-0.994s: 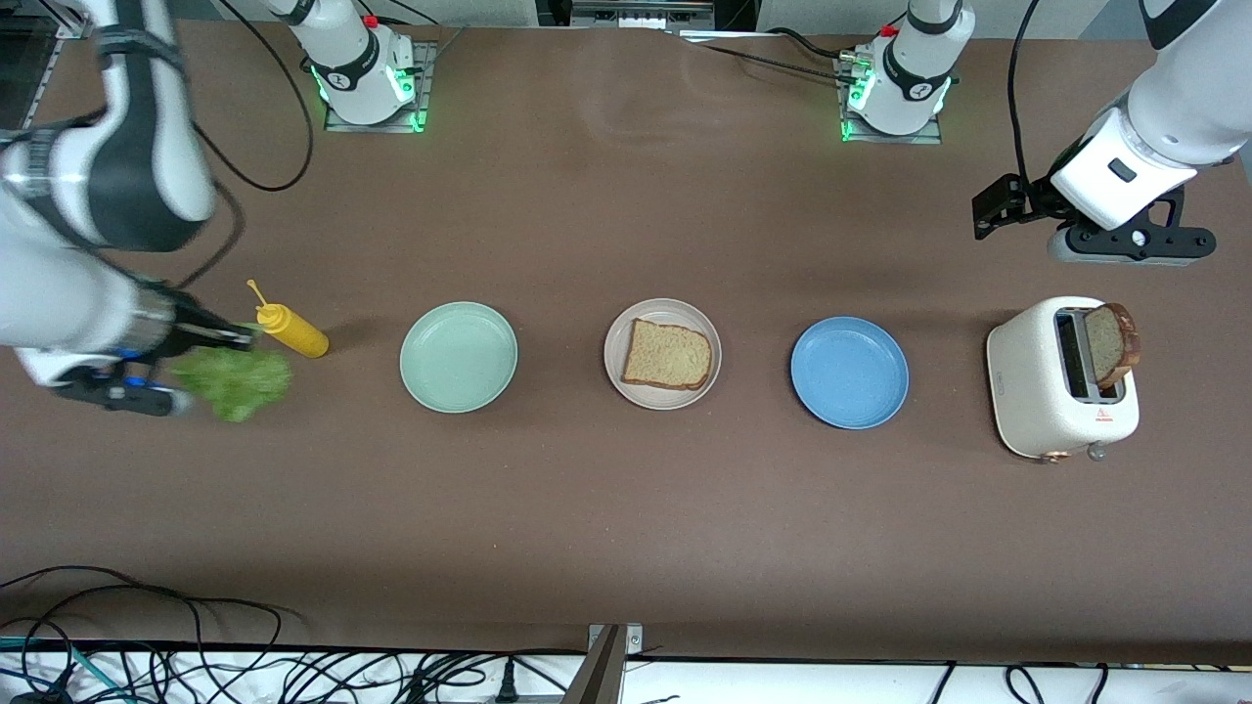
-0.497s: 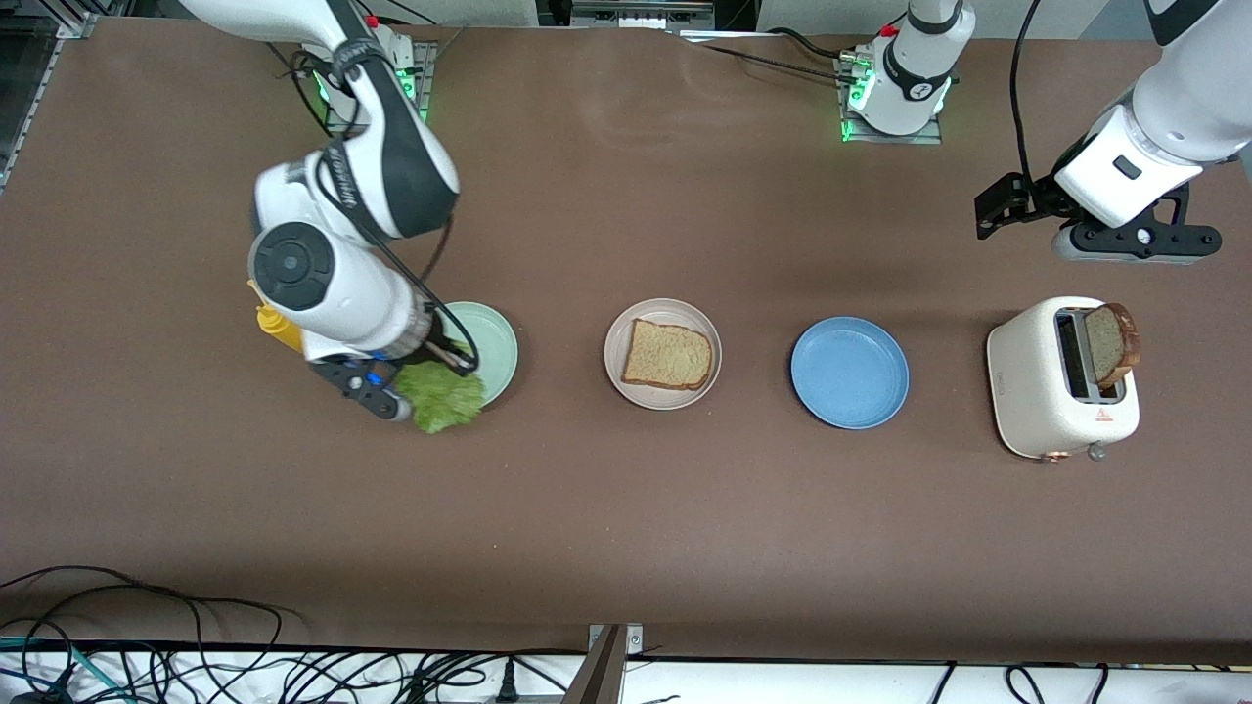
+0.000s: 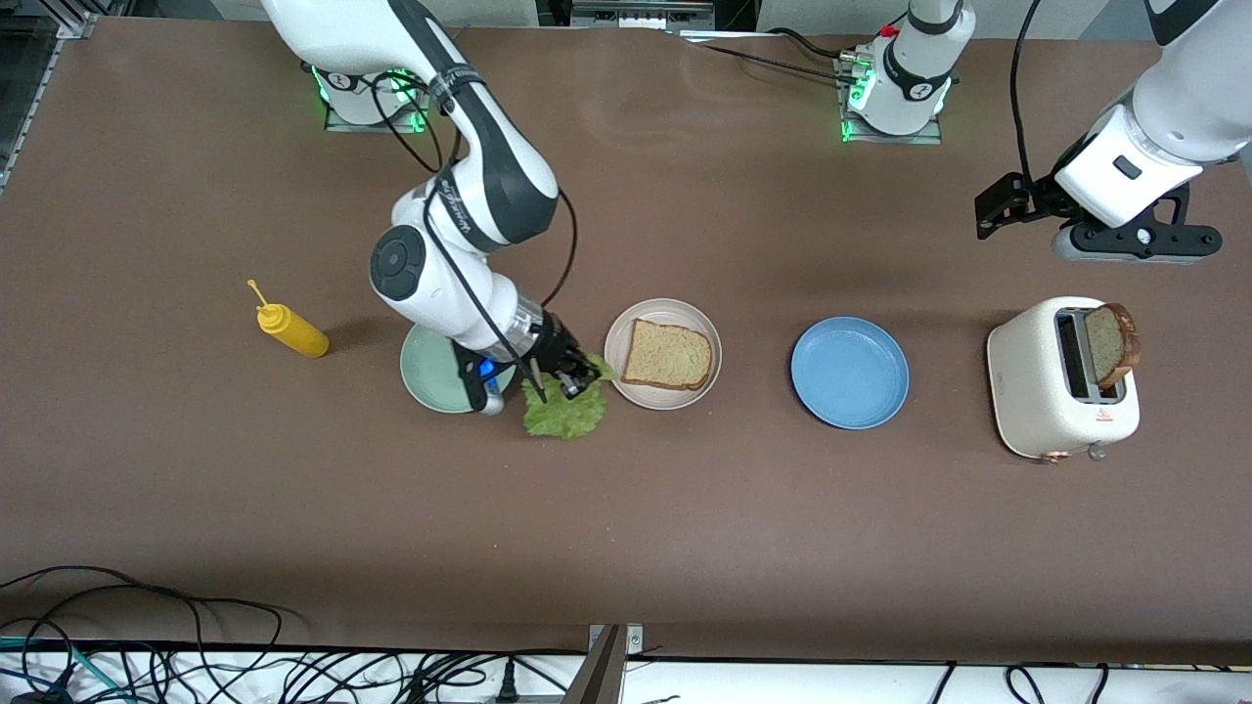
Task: Make sandwich on beige plate with both arms
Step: 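Lower the lettuce leaf onto the toast on the beige plate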
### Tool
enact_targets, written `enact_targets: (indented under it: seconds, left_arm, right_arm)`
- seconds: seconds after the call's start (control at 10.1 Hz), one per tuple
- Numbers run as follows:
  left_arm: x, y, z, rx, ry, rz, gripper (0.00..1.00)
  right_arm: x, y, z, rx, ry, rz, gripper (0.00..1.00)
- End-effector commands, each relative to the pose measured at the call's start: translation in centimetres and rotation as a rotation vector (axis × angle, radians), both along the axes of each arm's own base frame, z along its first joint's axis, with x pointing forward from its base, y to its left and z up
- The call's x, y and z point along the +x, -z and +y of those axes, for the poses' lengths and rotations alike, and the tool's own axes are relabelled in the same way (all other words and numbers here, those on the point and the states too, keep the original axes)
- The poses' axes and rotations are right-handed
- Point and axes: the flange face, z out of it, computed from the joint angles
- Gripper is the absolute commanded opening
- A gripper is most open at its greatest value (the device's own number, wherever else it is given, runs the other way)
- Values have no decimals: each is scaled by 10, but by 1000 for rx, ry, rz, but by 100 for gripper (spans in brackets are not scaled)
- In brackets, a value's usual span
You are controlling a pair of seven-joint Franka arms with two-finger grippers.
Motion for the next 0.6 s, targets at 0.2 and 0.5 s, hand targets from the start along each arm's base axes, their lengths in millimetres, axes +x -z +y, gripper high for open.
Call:
enact_targets:
  seconds: [0.2,0.5]
  left_arm:
    - [-4,-7,1,-15,14,1,100]
    - [-4,-7,1,-14,13,6,100]
  right_arm:
    - [-27,45,72,224,132,108,0]
    - [-50,79,106,281,198,119,0]
